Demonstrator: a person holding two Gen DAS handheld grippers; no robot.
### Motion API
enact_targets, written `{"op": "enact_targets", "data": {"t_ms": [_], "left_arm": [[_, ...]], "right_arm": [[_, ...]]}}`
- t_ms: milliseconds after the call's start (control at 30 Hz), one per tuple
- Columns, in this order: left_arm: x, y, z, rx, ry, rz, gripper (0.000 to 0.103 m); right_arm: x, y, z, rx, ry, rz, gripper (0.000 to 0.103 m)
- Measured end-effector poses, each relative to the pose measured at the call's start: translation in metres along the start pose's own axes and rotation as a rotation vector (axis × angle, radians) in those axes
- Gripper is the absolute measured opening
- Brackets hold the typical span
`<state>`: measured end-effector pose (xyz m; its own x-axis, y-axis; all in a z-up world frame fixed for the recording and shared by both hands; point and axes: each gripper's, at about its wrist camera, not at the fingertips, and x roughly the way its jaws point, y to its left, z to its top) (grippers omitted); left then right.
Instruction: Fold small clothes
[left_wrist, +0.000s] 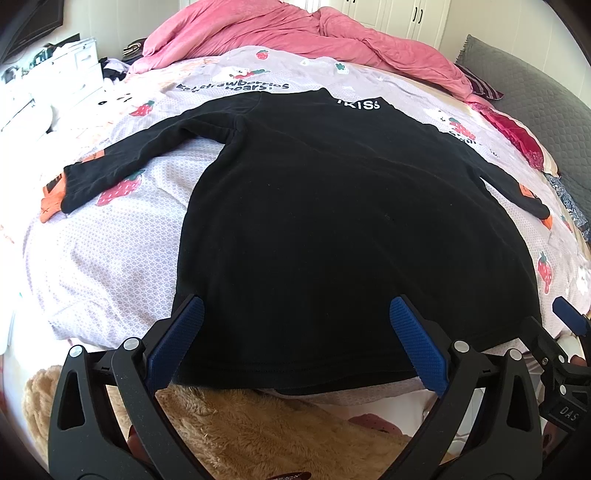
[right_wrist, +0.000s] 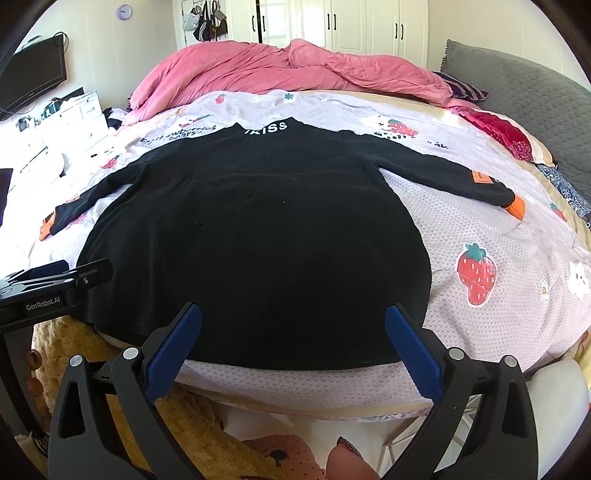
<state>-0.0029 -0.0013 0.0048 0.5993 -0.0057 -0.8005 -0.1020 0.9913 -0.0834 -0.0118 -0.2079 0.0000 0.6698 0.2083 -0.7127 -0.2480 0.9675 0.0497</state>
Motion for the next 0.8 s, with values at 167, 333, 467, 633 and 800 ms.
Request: {"op": "enact_targets", "data": {"t_ms": [167, 333, 467, 633, 800], "left_arm": [[0.0003, 0.0, 0.0002, 0.0, 0.001, 0.001, 0.095], [0.0004, -0.0007, 0.0008, 0.0, -0.001, 0.0, 0.095], [0.0004, -0.0012, 0.0017, 0.001, -0.004, 0.001, 0.095], [-0.0001, -0.0031, 0.0027, 0.005, -0.007, 0.0, 0.095], [-0.0009, -0.0038, 0.0031, 0.004, -0.009, 0.002, 0.095]], "right_arm": [[0.0001, -0.0007, -0.0002, 0.002, 0.003, -0.001, 0.099], [0.0, -0.0011, -0.0004, 0.001, 0.004, -0.001, 0.099], [0.0, -0.0016, 0.0, 0.002, 0.004, -0.003, 0.099], [0.0002, -0.0023, 0.0008, 0.001, 0.007, -0.004, 0.099], [0.0012, -0.0011, 0.0008, -0.002, 0.011, -0.007, 0.099]]}}
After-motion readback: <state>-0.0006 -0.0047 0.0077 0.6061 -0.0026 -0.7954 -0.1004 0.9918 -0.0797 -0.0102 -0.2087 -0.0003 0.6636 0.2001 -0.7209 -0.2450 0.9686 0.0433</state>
